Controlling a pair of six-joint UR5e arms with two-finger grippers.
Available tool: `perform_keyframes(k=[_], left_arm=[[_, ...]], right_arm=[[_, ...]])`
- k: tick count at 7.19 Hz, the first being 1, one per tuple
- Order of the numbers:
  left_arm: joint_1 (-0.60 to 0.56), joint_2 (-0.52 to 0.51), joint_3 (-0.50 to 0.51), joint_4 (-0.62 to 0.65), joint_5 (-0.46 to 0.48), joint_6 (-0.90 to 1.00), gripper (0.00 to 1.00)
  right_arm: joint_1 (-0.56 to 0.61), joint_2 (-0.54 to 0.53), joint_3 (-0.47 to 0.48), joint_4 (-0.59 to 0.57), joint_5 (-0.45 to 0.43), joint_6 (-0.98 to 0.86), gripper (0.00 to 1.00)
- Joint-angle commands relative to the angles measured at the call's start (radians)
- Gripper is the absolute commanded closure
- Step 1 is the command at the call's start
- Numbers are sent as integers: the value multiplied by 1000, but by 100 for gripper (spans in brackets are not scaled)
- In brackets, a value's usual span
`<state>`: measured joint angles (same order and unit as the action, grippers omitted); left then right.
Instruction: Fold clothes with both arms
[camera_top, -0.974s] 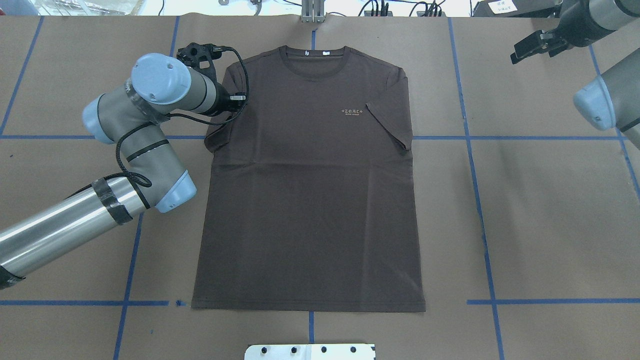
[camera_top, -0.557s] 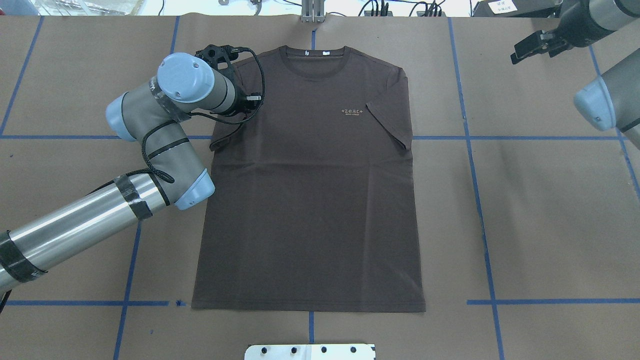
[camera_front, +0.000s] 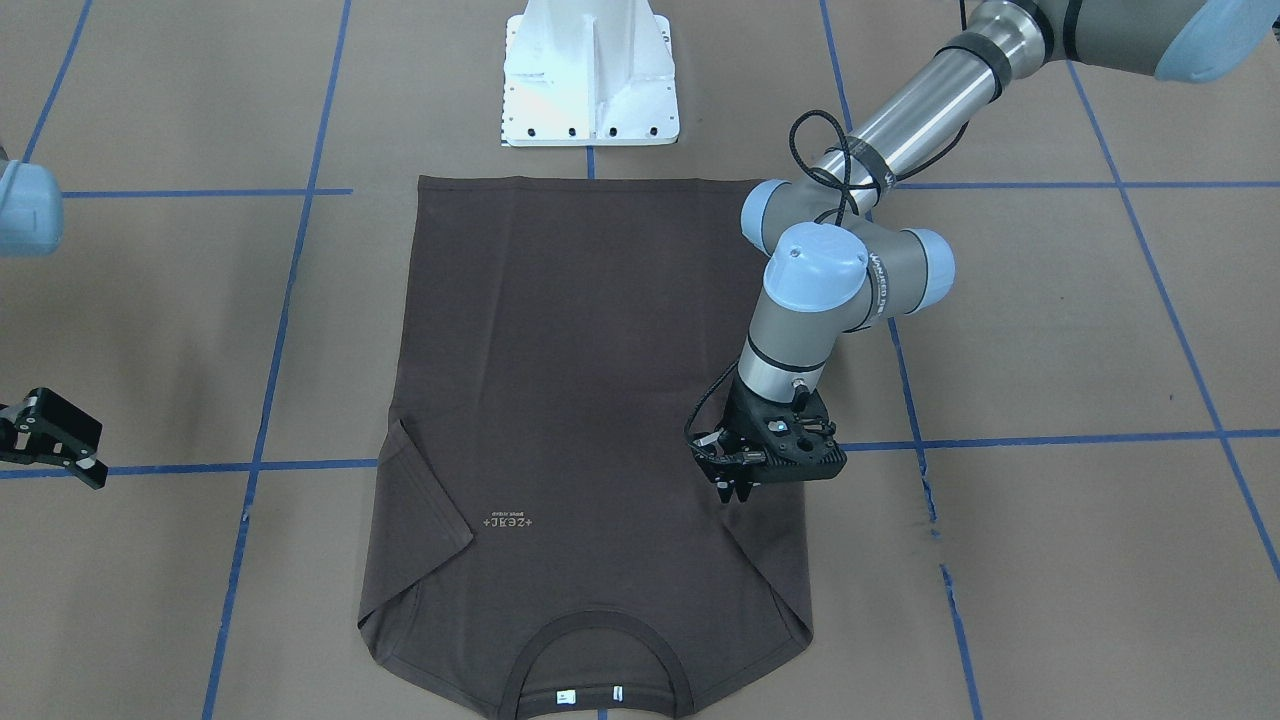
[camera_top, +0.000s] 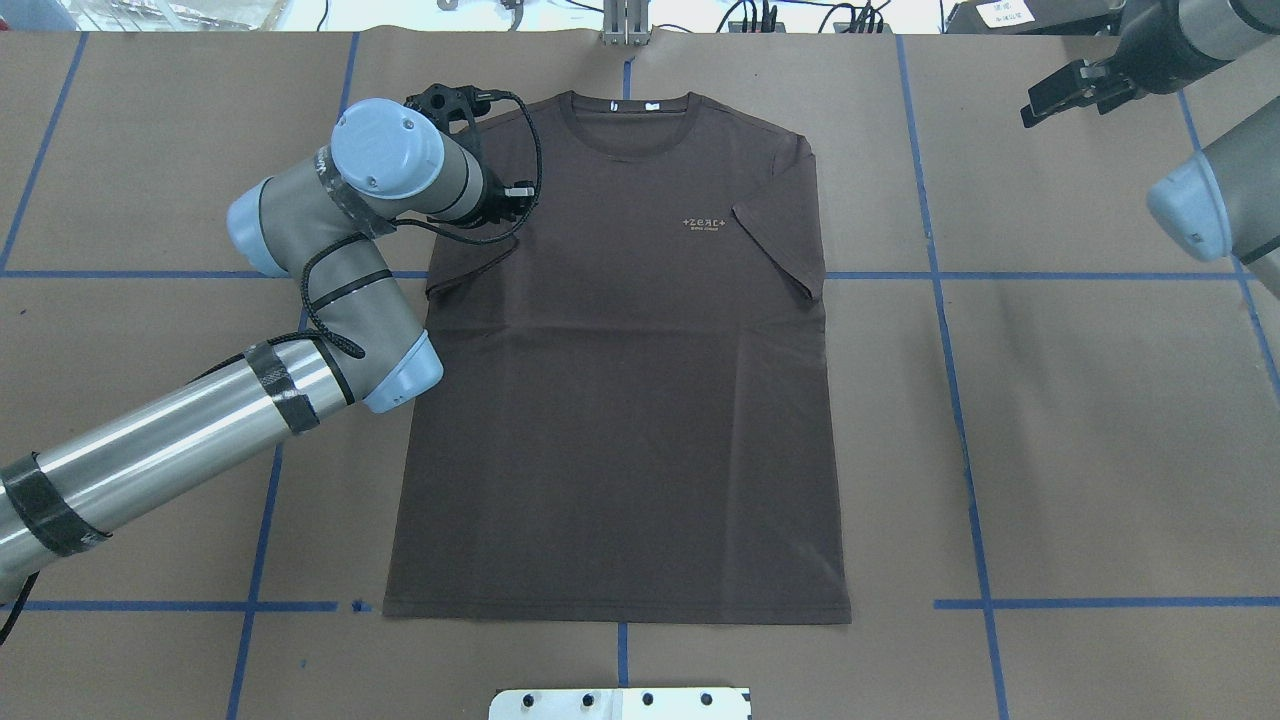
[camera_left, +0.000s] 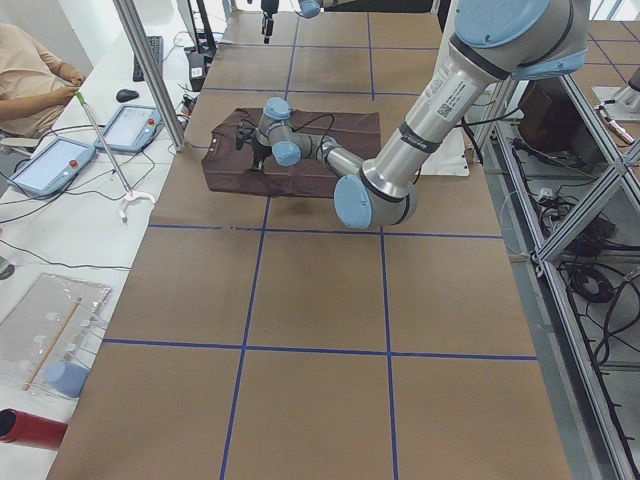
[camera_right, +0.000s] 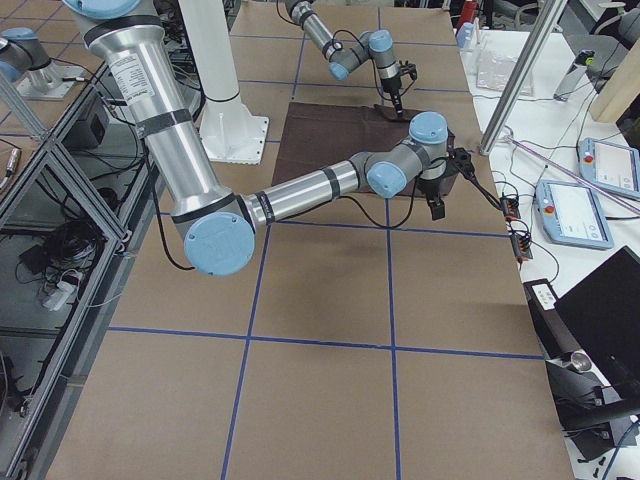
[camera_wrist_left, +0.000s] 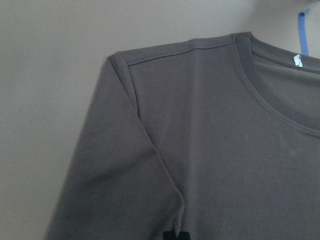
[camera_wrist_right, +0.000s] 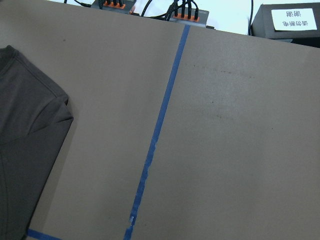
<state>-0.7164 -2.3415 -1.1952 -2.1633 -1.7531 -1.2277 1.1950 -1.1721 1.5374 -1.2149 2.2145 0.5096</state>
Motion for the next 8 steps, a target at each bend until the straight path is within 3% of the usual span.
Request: perform_keyframes(k=[1,2,4,7,8], left_arm=[[-3,11,-38,3,-5,68,0],[-3,34,-79,23,-6,86,0],[2,164,-269,23,-35,106,0],[133,399,-557,22,-29,65,0],[205,460,-616,20,30,-12,0]], right_arm=[[-27,0,33,0,-2,82,0],[-70,-7,82,0,-13,193,0],[-252,-110,282,0,-143,504,0],[-634,-320,565,0,-455,870,0],[-788,-381,617,0,-592,999,0]])
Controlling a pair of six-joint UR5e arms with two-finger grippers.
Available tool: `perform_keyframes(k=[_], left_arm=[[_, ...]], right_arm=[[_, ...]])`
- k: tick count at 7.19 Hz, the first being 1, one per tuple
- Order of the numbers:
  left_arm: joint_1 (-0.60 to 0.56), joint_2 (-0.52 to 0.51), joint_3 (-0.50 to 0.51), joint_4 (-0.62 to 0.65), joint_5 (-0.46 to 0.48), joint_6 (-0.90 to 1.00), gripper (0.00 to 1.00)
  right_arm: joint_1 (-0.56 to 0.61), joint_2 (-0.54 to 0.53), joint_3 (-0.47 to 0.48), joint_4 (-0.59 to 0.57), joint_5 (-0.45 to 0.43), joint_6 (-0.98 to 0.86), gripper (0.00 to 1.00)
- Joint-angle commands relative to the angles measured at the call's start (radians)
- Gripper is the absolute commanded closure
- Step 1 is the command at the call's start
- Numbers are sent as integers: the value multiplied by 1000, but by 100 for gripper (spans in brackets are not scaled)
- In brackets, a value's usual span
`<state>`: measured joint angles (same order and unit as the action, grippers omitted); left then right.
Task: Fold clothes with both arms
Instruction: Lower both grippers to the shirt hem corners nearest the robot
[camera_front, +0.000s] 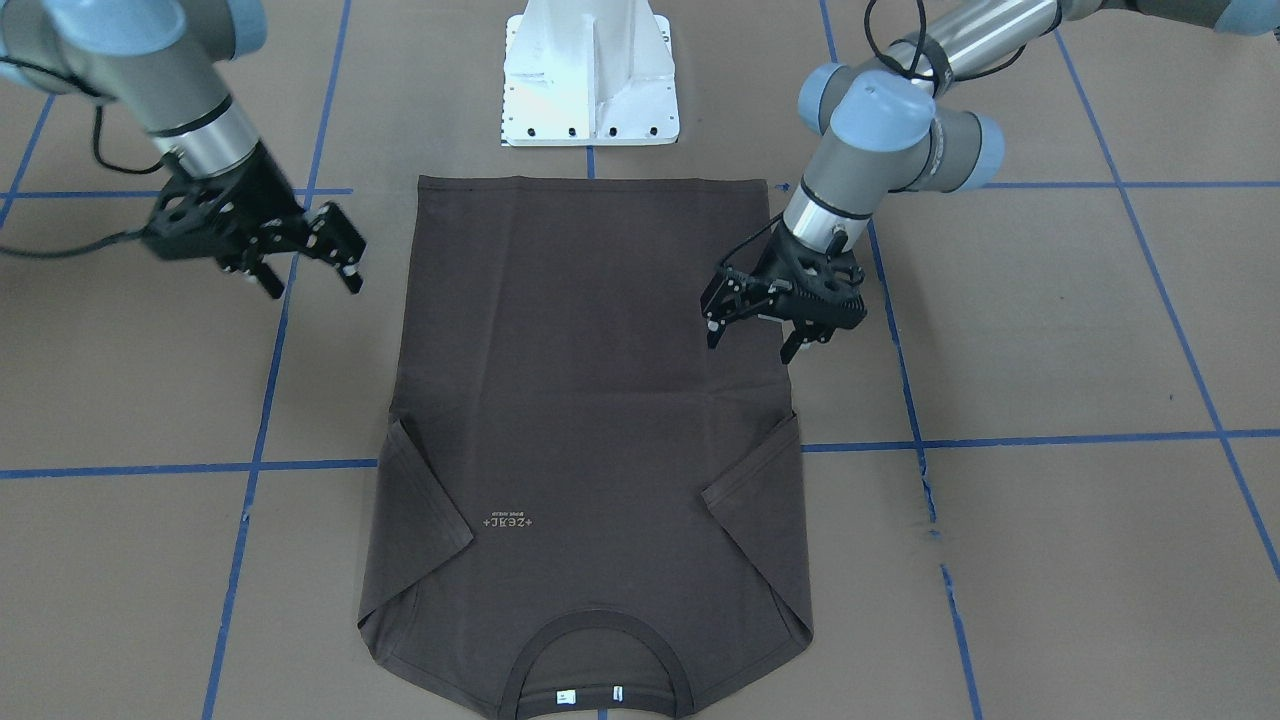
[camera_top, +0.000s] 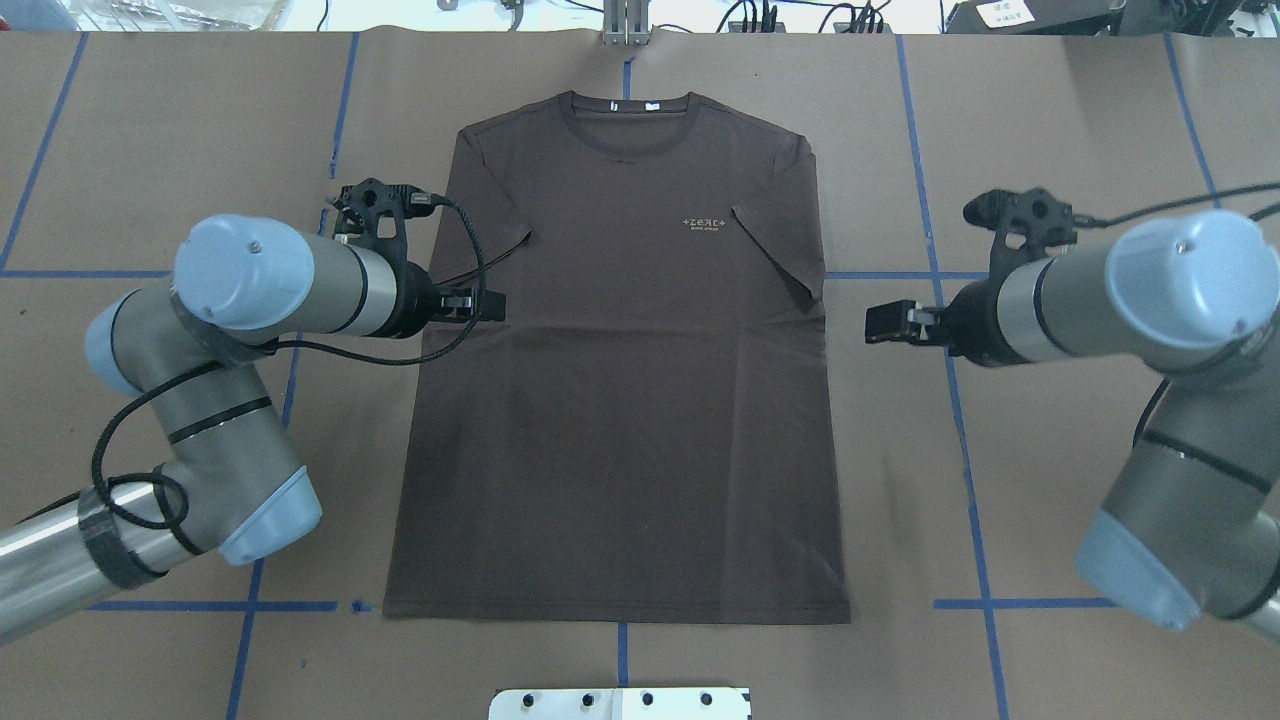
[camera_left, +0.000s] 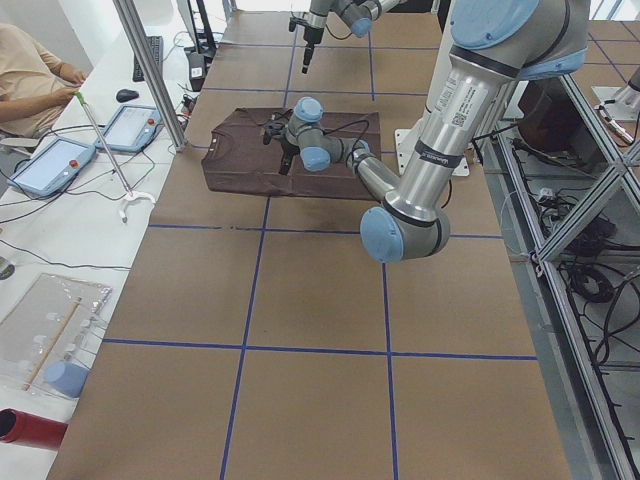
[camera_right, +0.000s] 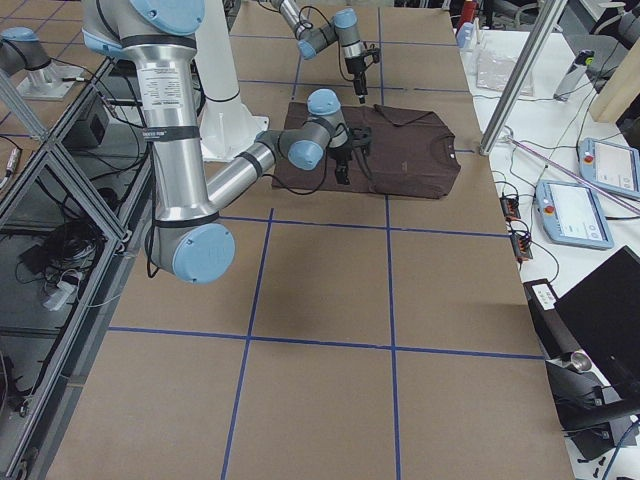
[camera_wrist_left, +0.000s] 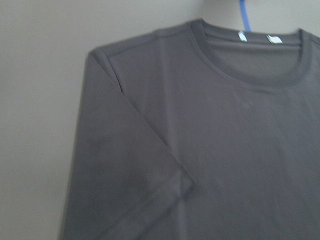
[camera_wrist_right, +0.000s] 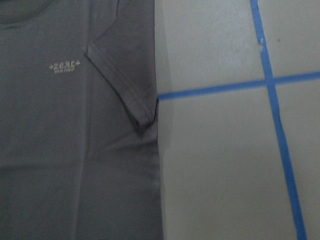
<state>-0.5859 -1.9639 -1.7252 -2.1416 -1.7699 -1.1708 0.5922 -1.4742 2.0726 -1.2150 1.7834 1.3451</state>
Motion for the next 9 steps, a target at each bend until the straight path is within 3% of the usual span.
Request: perform_keyframes(k=[1,3,5,6,7,9], left_arm=[[139,142,-130,-1,97,-107,0],[233,312,-264,-1,121,-142,0],[328,367,-295,-1,154,-281,5],[392,373,-292,5,196,-384,32],[418,370,-292,29,205,-420,40],[434,367,-290,51,205,-448,45]], right_arm=[[-312,-113,115,0,-283,263,2],[-483,-142,153,0,-444,388,3],[-500,-147,161,0,-455,401,2],[-500,-147,161,0,-457,401,2],[-500,-147,161,0,-457,401,2],[-503,-150,161,0,-457,401,1]])
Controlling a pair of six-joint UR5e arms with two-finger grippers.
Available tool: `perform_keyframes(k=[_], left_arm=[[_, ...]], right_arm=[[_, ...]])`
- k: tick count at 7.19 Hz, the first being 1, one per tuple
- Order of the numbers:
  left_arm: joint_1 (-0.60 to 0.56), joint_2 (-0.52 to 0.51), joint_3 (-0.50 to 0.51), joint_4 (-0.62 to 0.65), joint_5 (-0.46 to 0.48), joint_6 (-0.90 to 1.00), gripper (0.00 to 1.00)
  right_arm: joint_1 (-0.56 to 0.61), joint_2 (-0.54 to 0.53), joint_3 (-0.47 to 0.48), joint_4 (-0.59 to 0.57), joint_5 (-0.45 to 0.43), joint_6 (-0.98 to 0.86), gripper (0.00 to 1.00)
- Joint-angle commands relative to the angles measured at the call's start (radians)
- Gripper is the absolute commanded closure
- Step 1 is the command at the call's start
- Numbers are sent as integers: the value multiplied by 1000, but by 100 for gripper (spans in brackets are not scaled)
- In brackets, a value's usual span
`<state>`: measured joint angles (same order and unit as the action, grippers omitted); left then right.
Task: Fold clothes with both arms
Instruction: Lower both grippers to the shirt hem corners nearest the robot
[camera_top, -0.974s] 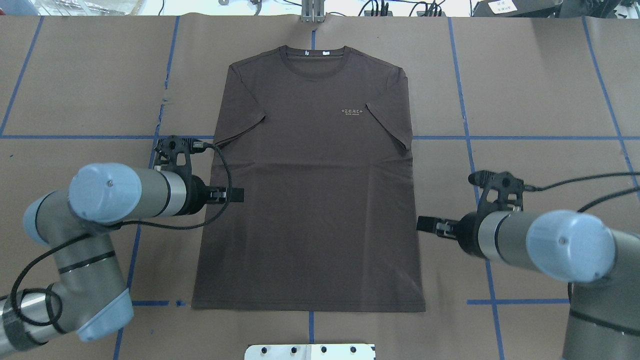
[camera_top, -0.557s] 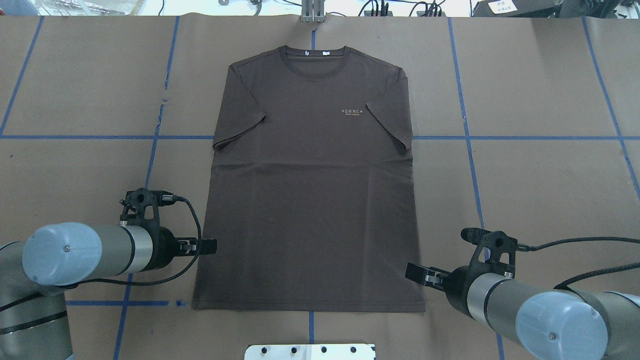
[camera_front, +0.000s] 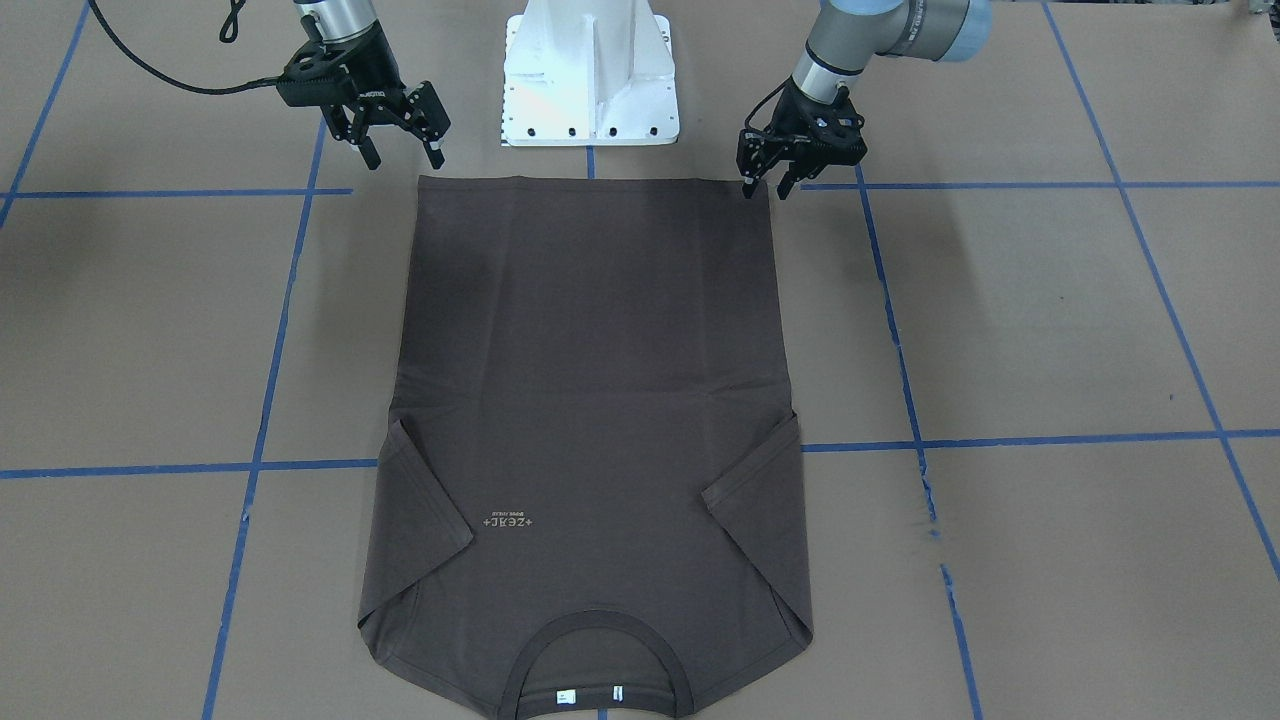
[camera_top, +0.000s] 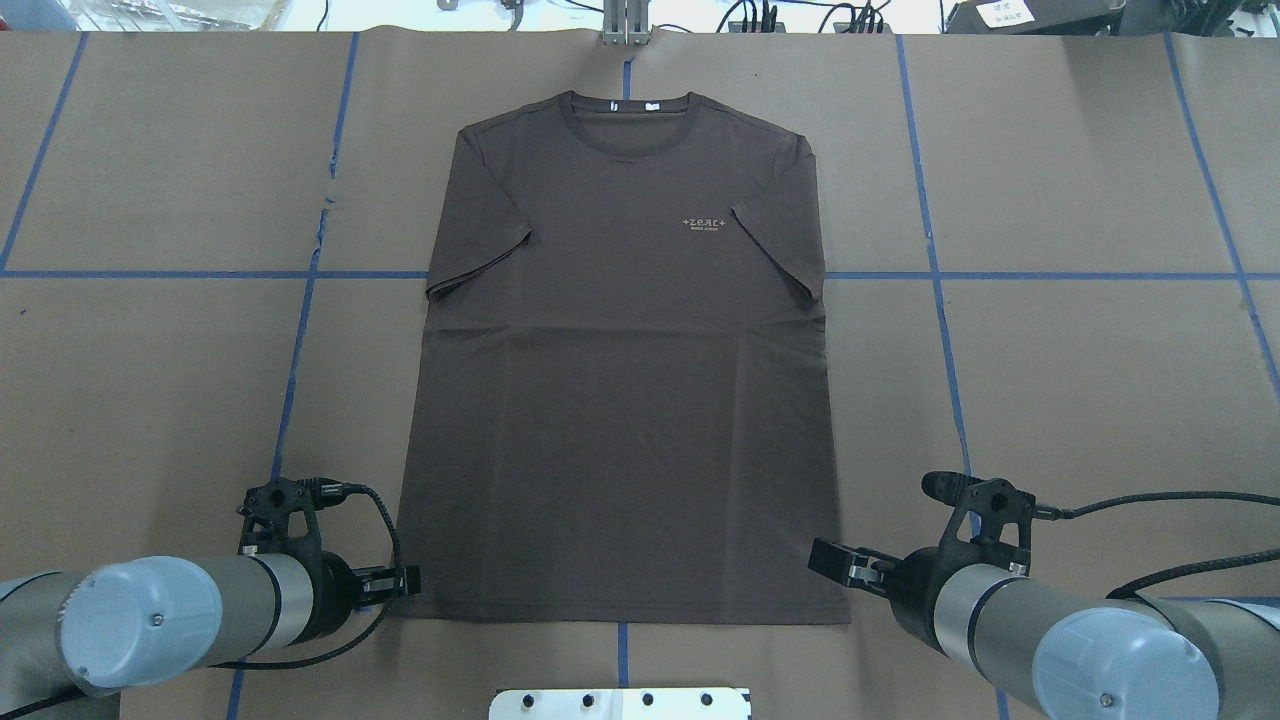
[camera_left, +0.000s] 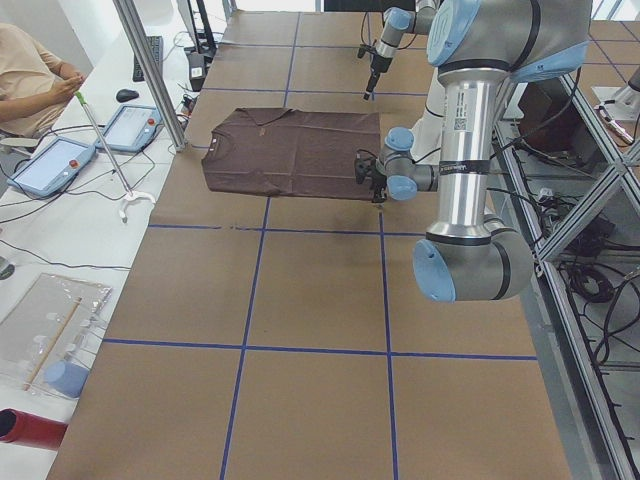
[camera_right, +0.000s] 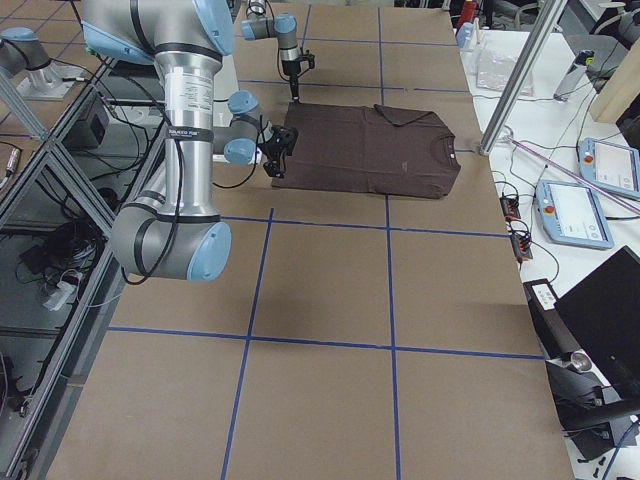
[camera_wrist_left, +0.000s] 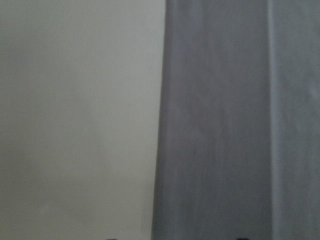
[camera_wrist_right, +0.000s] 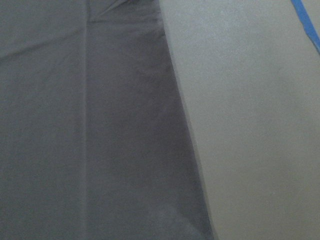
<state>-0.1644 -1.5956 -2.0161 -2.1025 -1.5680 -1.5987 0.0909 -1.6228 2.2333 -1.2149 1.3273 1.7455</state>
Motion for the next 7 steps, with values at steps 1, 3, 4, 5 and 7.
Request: perform_keyframes(k=[1,3,4,5,7], left_arm=[[12,-4,5,12,3,-23,45],[14,-6,5,12,3,-36,45],[16,-7,5,12,3,-38,45],[19,-9,5,12,3,-43,48],[29,-11,5,13,3,-63,80]], right_arm=[[-2,0,0,0,0,0,1],[-2,0,0,0,-3,0,1],[-2,0,0,0,-11,0,1],[-2,-2,0,0,-11,0,1],[-2,0,0,0,-11,0,1]])
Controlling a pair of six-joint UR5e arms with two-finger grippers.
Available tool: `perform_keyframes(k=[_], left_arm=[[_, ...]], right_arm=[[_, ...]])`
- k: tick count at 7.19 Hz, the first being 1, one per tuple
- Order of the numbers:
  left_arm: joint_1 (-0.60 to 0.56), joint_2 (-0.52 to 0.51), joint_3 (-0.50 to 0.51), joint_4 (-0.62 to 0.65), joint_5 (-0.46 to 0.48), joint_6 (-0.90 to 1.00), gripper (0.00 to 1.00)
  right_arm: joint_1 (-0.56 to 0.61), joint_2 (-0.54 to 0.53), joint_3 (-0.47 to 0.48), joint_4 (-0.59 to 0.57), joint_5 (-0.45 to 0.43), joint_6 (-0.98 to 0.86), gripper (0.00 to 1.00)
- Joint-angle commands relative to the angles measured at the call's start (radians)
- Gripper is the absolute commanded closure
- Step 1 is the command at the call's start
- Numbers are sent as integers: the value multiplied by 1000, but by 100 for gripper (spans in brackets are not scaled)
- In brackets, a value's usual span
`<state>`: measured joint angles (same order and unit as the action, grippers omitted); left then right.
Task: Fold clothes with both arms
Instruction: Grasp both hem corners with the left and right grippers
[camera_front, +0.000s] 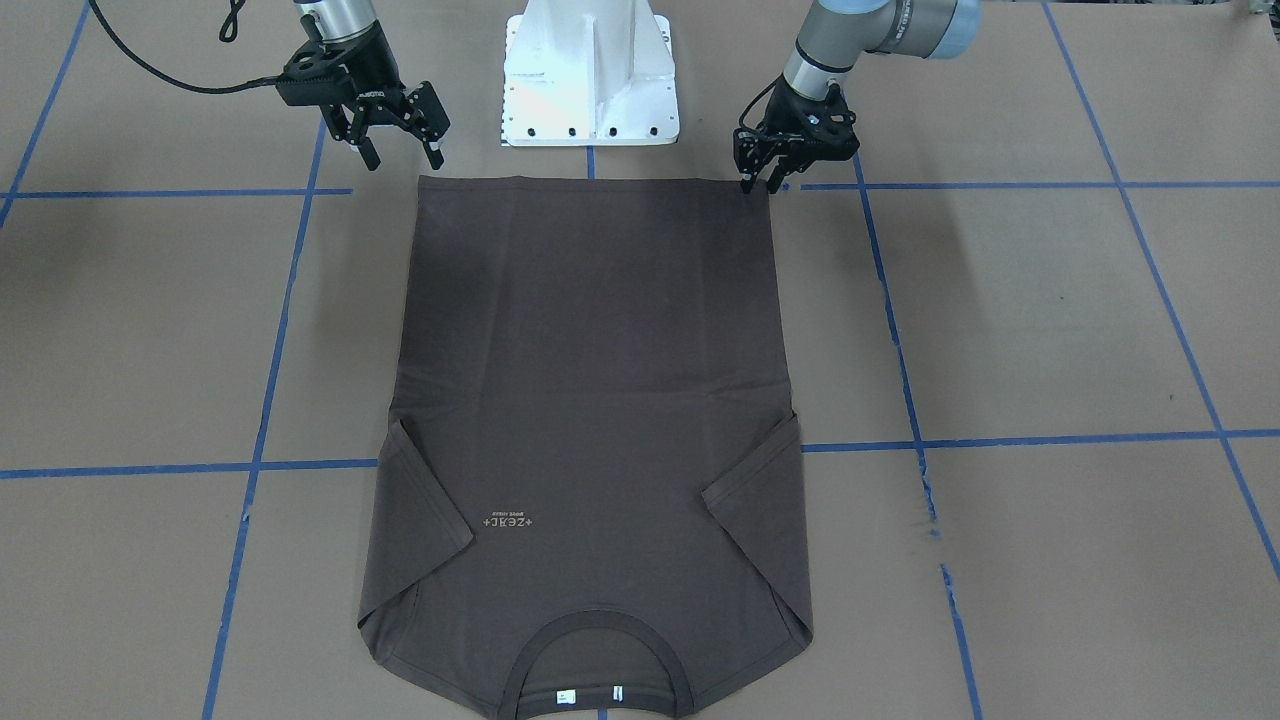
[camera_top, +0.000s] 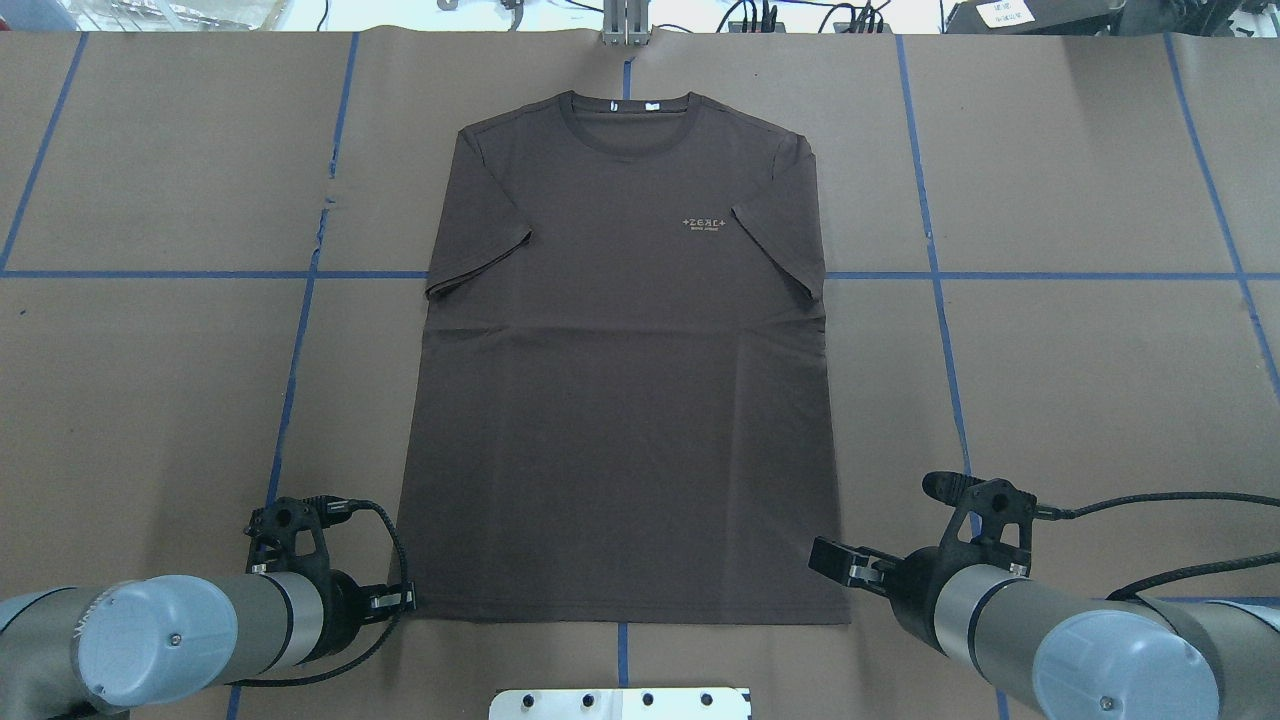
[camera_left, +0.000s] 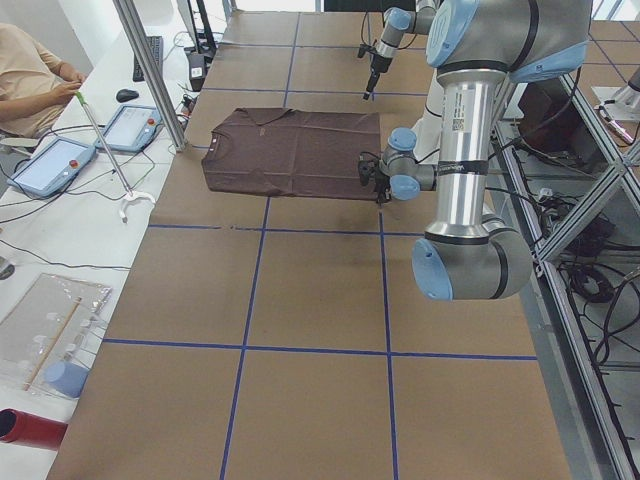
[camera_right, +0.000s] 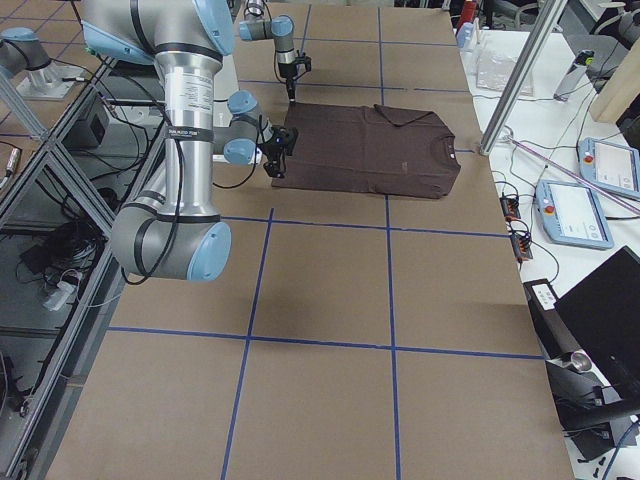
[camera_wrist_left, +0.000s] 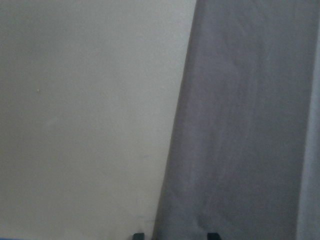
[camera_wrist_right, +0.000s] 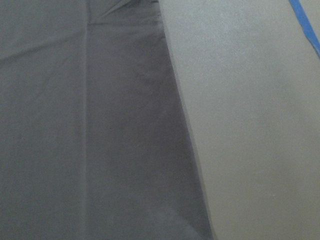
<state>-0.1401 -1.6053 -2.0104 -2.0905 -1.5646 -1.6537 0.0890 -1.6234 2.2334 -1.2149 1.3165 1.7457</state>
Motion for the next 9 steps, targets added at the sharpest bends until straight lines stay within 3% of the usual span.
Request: perform_keyframes(k=[1,3,4,5,9], left_arm=[[5,-1,-2,1,0,-8,100],[5,-2,-16,3,0,-8,100],[4,-2,-42,7,0,-8,100],[4,-2,-59,7,0,-8,100],[5,-12,-68,7,-3,-9,100]], right_arm=[[0,0,0,0,0,0,1],[-17,-1,-1,-6,-22,5,5],[-50,5,-5,-30,-55,115,25],[-81,23,-9,-116,-75,174,31],[-153,63,-118,-150,-180,242,31]])
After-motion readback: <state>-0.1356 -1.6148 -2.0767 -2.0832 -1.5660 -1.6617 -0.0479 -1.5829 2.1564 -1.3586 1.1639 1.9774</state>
